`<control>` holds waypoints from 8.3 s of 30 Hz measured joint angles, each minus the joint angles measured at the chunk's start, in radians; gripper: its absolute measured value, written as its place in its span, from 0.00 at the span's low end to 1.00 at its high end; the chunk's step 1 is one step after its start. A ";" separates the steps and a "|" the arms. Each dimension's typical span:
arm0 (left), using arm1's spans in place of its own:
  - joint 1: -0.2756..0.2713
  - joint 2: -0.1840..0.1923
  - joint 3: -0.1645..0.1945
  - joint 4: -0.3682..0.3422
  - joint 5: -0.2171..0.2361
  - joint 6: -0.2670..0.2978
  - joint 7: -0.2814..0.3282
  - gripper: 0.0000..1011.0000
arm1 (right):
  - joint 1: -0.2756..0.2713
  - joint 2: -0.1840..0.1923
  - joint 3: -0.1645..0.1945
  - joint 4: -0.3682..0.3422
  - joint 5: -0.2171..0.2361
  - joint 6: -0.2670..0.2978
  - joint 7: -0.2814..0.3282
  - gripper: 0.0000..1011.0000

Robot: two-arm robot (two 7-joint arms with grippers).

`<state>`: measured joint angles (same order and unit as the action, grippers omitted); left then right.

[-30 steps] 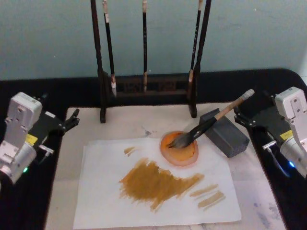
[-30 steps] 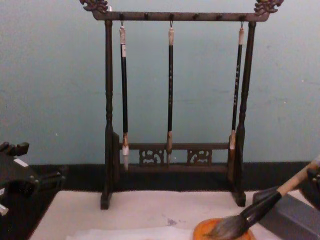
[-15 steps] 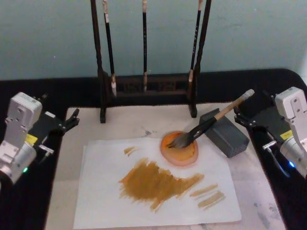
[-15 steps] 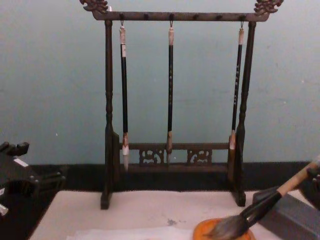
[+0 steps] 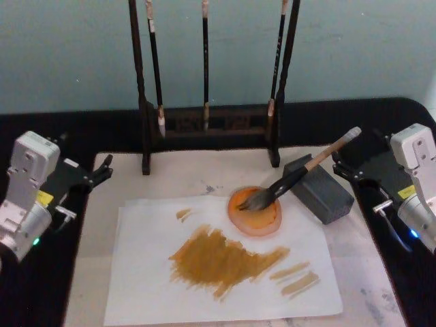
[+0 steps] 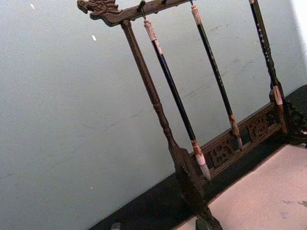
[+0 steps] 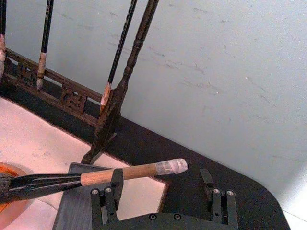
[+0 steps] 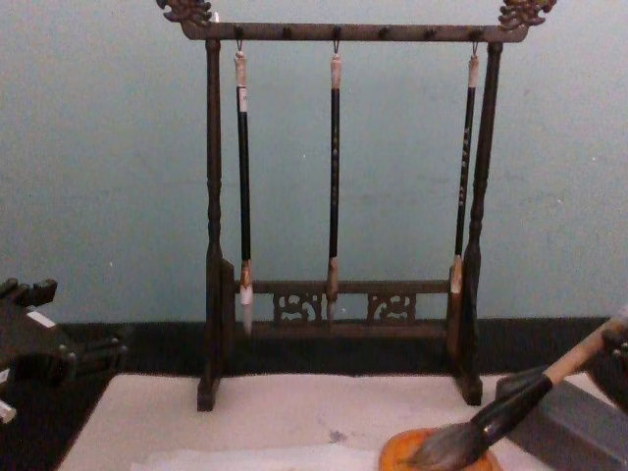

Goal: Pick up the brush from the inkstone, write on the paper, then place the brush back to its original position.

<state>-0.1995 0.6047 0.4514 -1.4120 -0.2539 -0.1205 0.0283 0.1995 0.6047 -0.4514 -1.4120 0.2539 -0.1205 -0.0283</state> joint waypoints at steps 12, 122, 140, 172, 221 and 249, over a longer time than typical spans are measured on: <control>0.000 0.000 0.000 0.000 0.000 0.000 0.000 1.00 | -0.025 -0.014 0.037 -0.032 0.011 0.021 0.029 0.99; 0.000 0.000 0.000 0.000 0.000 0.000 0.000 1.00 | 0.011 -0.349 0.296 0.037 0.882 0.388 -0.031 0.85; 0.000 0.000 0.000 0.000 0.000 0.000 0.000 1.00 | 0.010 -0.350 0.297 0.036 0.882 0.390 -0.030 0.27; 0.000 0.000 0.000 0.000 0.000 0.000 0.000 1.00 | 0.010 -0.333 0.287 0.005 0.911 0.357 -0.011 0.18; 0.000 0.000 0.000 0.000 0.000 0.000 0.000 1.00 | -0.123 -0.036 0.138 -0.337 0.378 -0.023 0.281 0.18; 0.000 0.000 0.000 0.000 0.000 0.000 0.000 1.00 | -0.303 -0.005 0.182 -0.420 0.184 -0.059 0.275 0.18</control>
<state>-0.1995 0.6047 0.4514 -1.4120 -0.2539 -0.1205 0.0283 -0.1037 0.5997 -0.2693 -1.8315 0.4376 -0.1794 0.2472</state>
